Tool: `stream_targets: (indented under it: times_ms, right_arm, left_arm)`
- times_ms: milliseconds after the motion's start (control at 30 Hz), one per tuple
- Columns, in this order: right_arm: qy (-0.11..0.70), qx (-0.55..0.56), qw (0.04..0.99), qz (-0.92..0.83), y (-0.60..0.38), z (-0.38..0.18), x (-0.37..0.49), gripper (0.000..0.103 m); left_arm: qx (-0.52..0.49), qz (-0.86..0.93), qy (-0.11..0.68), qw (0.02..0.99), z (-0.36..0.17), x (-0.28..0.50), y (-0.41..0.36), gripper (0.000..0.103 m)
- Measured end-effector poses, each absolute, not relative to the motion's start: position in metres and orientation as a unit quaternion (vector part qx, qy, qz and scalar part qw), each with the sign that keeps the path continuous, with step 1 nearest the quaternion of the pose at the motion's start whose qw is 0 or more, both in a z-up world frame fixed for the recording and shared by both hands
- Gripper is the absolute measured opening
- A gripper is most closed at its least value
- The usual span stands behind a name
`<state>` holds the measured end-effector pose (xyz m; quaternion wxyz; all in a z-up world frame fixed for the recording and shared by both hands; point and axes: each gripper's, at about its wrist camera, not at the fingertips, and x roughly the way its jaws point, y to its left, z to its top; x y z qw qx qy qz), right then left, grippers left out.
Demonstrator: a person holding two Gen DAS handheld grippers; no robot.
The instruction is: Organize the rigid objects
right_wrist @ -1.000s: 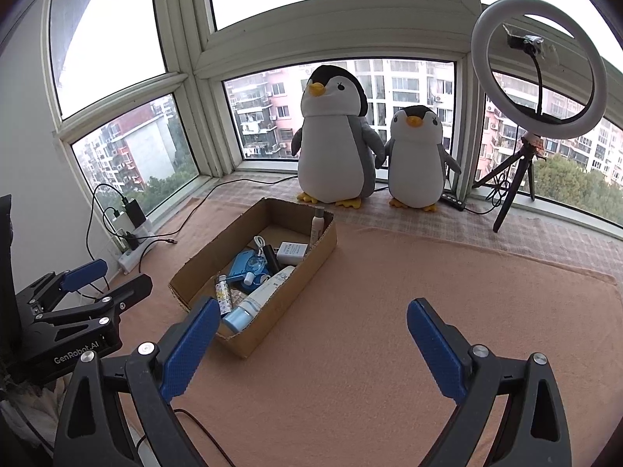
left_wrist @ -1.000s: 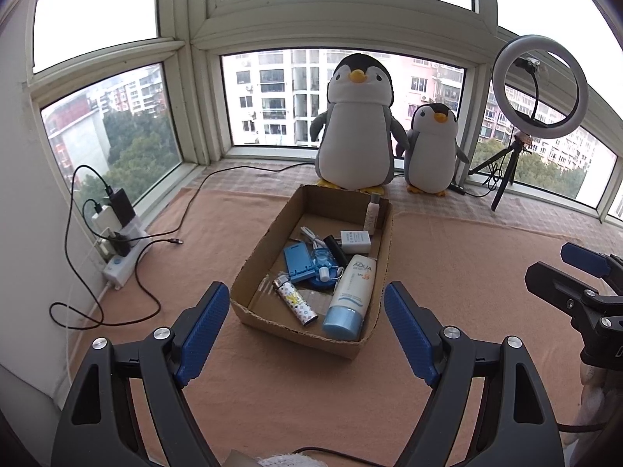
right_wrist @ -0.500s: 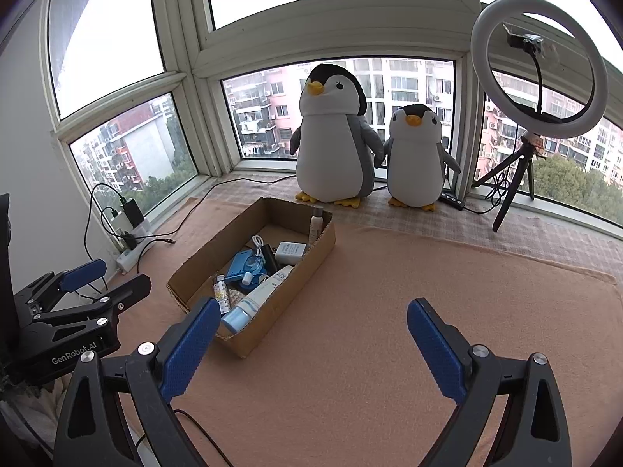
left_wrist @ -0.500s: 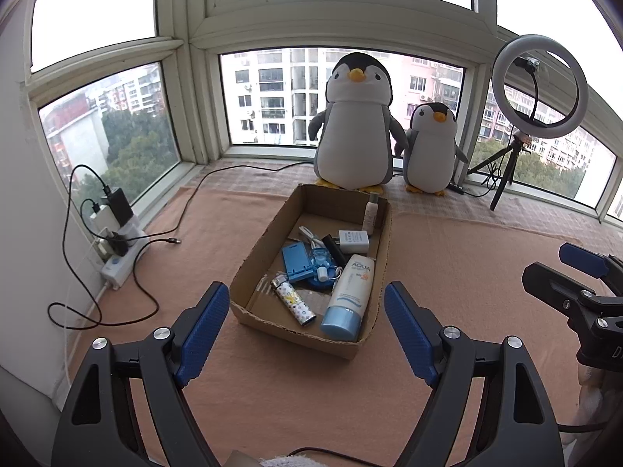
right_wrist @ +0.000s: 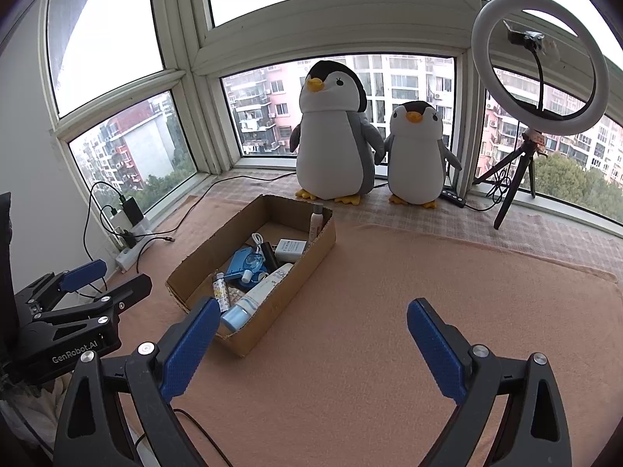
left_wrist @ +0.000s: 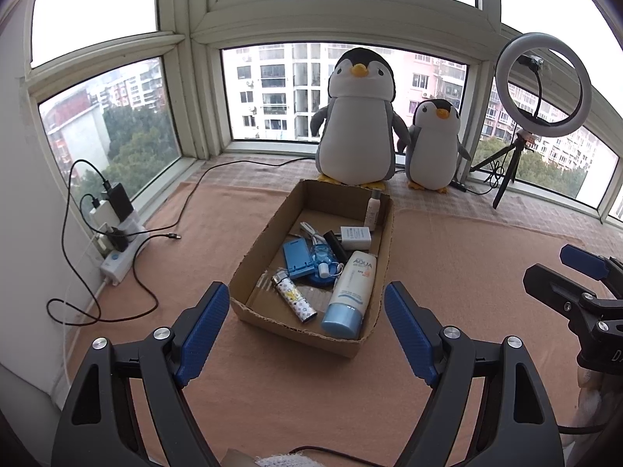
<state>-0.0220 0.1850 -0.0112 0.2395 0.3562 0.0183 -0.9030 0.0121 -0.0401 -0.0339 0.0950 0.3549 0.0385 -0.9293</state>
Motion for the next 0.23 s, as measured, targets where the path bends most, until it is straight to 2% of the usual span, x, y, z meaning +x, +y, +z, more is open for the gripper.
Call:
stream_targets:
  times_ms: [233]
  right_arm:
    - [0.018, 0.358, 0.240, -0.902, 0.1842, -0.0135, -0.0218, 0.095]
  left_arm:
    - [0.354, -0.930, 0.039, 0.094, -0.0342, 0.0123, -0.0400, 0.082]
